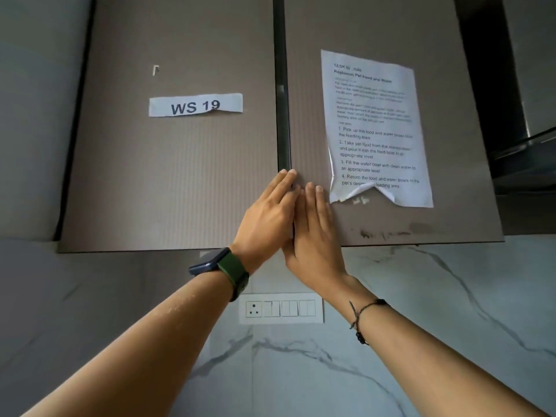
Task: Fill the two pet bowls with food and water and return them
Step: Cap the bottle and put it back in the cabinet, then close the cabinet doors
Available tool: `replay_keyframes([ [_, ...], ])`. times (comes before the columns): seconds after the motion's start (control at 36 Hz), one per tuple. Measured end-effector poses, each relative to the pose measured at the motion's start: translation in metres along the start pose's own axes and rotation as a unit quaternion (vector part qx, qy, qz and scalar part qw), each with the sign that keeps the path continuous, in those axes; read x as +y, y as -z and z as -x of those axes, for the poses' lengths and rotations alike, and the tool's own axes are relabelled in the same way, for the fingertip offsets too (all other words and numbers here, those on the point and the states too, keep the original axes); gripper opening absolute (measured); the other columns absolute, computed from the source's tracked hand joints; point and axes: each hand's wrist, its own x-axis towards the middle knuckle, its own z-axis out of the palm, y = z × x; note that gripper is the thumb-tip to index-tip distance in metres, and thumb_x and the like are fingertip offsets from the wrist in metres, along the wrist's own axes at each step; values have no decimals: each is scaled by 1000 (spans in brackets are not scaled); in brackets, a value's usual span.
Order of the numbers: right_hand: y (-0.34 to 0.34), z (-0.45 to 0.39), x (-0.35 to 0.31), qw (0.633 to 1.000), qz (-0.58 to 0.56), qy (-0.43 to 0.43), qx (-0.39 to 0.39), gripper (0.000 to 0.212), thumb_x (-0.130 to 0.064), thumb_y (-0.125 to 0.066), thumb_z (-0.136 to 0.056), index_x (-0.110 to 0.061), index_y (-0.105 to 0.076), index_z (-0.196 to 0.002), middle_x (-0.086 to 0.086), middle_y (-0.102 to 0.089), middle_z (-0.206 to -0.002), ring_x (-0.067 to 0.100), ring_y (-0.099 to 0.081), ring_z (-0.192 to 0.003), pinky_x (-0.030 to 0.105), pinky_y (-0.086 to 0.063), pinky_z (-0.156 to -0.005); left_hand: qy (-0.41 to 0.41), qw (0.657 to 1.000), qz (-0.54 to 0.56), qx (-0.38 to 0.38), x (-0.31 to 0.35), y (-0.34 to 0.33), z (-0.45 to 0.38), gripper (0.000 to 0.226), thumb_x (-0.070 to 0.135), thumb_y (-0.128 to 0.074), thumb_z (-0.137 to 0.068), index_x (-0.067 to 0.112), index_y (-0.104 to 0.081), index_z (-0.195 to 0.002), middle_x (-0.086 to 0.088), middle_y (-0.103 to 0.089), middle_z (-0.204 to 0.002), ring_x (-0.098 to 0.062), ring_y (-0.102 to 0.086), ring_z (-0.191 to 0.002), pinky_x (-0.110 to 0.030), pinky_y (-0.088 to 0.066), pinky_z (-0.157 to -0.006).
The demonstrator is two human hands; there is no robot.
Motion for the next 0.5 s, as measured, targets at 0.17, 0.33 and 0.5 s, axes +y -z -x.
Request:
replay_keyframes([
  [0.17, -36, -5, 7, 998, -28, 4, -54, 77, -44, -28, -83, 5, -25, -143, 24, -25, -151, 37, -17, -142, 40, -5, -116, 31, 999, -26, -28, -15, -32, 5, 34, 3, -54, -88, -8, -56, -120, -25, -49, -135, -38, -45, -128, -36, -29, -101],
  [0.33, -58, -2, 17, 995, -43, 47, -79, 71, -37, -38, -94, -3, -8, -148, 15, -3, -157, 29, 3, -146, 34, 5, -115, 54, 991, -47, -111, -25, -52, 7, 48, 13, -28, -101, 3, -20, -147, -13, -10, -157, -26, -5, -146, -35, -3, -118],
  [0.5, -79, 3, 28, 991, -41, 65, -111, 72, -36, -40, -97, -9, 2, -149, 6, 9, -158, 19, 15, -144, 29, 16, -110, 79, 983, -51, -158, -31, -74, 13, 52, 20, -24, -101, 7, -6, -149, -9, 2, -159, -23, 5, -146, -39, 1, -118],
])
